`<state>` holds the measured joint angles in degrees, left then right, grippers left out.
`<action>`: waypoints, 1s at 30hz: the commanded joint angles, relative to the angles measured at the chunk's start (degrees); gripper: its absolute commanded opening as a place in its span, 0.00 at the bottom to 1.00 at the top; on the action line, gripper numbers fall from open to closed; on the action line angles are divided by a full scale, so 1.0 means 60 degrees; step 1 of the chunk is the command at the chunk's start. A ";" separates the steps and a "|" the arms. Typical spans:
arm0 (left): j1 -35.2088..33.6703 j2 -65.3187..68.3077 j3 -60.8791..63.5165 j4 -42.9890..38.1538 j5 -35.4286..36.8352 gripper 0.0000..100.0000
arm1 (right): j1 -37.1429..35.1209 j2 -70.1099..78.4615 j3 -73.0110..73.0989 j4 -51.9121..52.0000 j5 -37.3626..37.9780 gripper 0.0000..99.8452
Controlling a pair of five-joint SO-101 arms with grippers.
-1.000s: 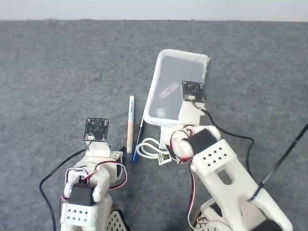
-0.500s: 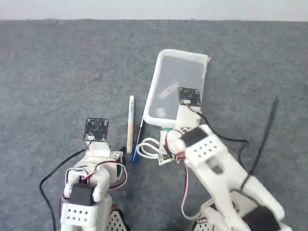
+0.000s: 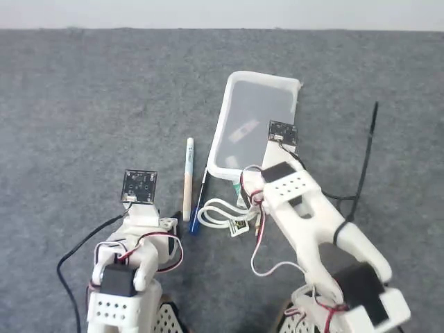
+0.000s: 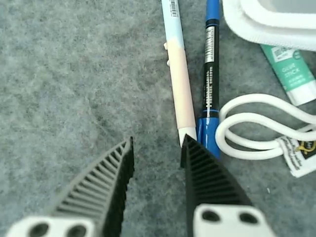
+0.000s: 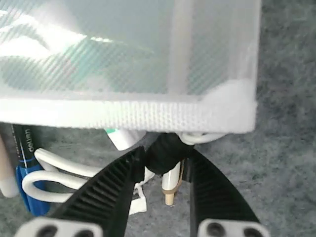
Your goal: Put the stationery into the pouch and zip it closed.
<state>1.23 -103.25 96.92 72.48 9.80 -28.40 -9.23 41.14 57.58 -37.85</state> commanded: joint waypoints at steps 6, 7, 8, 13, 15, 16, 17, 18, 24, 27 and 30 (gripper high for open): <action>-0.0044 -0.0249 -0.0066 0.0015 0.0088 0.15 | 0.0447 0.0579 -0.0982 0.0007 -0.0161 0.12; -0.0044 -0.0249 -0.0066 0.0015 0.0088 0.15 | 0.0491 0.0579 -0.1026 0.0125 -0.0161 0.10; -0.0044 -0.0249 -0.0066 0.0015 0.0088 0.15 | 0.0520 0.0564 -0.1040 0.0227 -0.0147 0.07; -0.0044 -0.0249 -0.0066 0.0015 0.0088 0.15 | 0.0462 0.0476 -0.1582 0.1253 -0.0117 0.01; -0.0044 -0.0249 -0.0066 0.0015 0.0088 0.15 | 0.0505 0.0168 -0.1802 0.1648 -0.0103 0.00; -0.0044 -0.0249 -0.0066 0.0015 0.0088 0.15 | 0.0505 -0.0051 -0.1905 0.1824 -0.0088 0.01; -0.0044 -0.0249 -0.0066 0.0015 0.0088 0.15 | 0.0505 -0.0271 -0.1978 0.2000 0.0000 0.01; -0.0044 -0.0249 -0.0066 0.0015 0.0088 0.15 | 0.0476 -0.0520 -0.2022 0.2147 0.0190 0.01; -0.0044 -0.0249 -0.0066 0.0015 0.0088 0.15 | 0.0520 -0.2337 -0.2007 0.2366 0.2037 0.01; -0.0044 -0.0249 -0.0066 0.0015 0.0088 0.15 | 0.0520 -0.3026 -0.2007 0.2352 0.2725 0.01; -0.0044 -0.0249 -0.0066 0.0015 0.0088 0.15 | 0.0520 -0.3509 -0.2081 0.2278 0.2828 0.01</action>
<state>1.23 -103.25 96.92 72.48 9.80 -26.20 -24.97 32.00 71.30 -22.55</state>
